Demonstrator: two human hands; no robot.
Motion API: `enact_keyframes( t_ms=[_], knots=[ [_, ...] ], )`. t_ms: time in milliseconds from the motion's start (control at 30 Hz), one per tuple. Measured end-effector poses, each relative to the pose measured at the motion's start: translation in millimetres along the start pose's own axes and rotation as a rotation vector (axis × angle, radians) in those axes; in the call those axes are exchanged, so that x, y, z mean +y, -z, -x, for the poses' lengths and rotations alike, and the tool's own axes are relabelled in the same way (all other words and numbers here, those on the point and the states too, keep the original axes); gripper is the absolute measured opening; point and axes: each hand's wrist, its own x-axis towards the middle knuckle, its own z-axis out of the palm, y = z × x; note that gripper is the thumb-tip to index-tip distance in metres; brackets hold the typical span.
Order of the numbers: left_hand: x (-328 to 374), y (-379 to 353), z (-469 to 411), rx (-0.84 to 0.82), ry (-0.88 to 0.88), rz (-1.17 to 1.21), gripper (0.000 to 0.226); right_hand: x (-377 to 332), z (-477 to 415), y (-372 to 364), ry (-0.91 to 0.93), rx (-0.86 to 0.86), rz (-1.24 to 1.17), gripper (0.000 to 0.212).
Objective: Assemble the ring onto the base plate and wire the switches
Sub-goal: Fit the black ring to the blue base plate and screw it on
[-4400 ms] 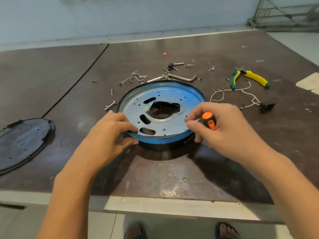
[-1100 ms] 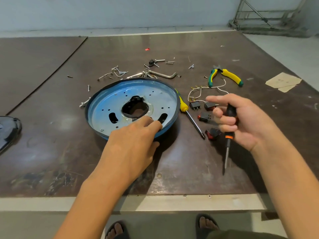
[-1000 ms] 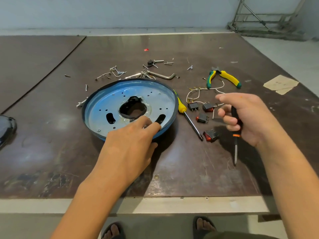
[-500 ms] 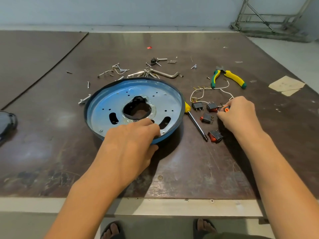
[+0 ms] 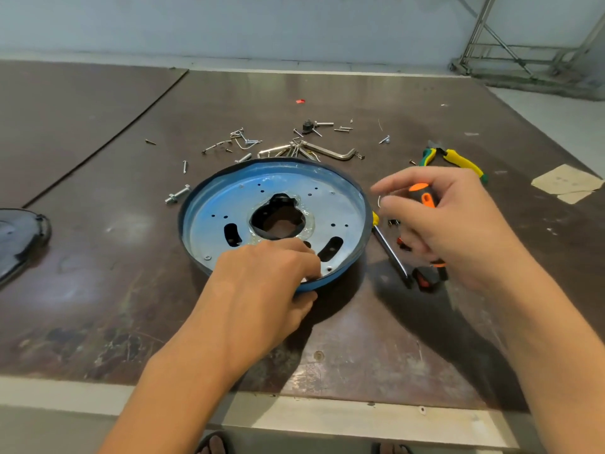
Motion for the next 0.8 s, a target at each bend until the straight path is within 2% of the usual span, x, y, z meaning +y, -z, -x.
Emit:
enact_keyframes(
  t_ms=[67,167,267,400,533,700,800],
  knots=[
    [0.3,2.0,0.1,0.0,0.005,0.022,0.013,-5.6,4.6,-13.8,0.095,-0.075,0.048,0.012],
    [1.7,3.1,0.1,-0.001,0.02,0.024,0.011,-3.6,7.2,-27.5,0.164,-0.167,0.256,0.012],
    [2.8,2.7,0.0,0.001,0.024,0.011,0.011,1.2,7.7,-32.8,0.187,-0.172,0.452,0.01],
    [2.4,1.2,0.3,0.011,0.021,-0.005,0.015,-0.1,6.8,-30.1,0.262,-0.19,0.567,0.005],
    [2.6,1.4,0.4,0.017,0.028,-0.001,0.014,-3.0,8.8,-27.5,0.306,-0.287,0.577,0.004],
    [2.2,0.8,-0.1,0.02,0.052,0.009,0.013,-2.9,8.0,-20.8,0.293,-0.485,0.516,0.023],
    [0.9,-1.2,-0.1,0.022,0.054,0.004,0.014,-2.0,7.9,-15.9,0.287,-0.544,0.498,0.019]
  ],
)
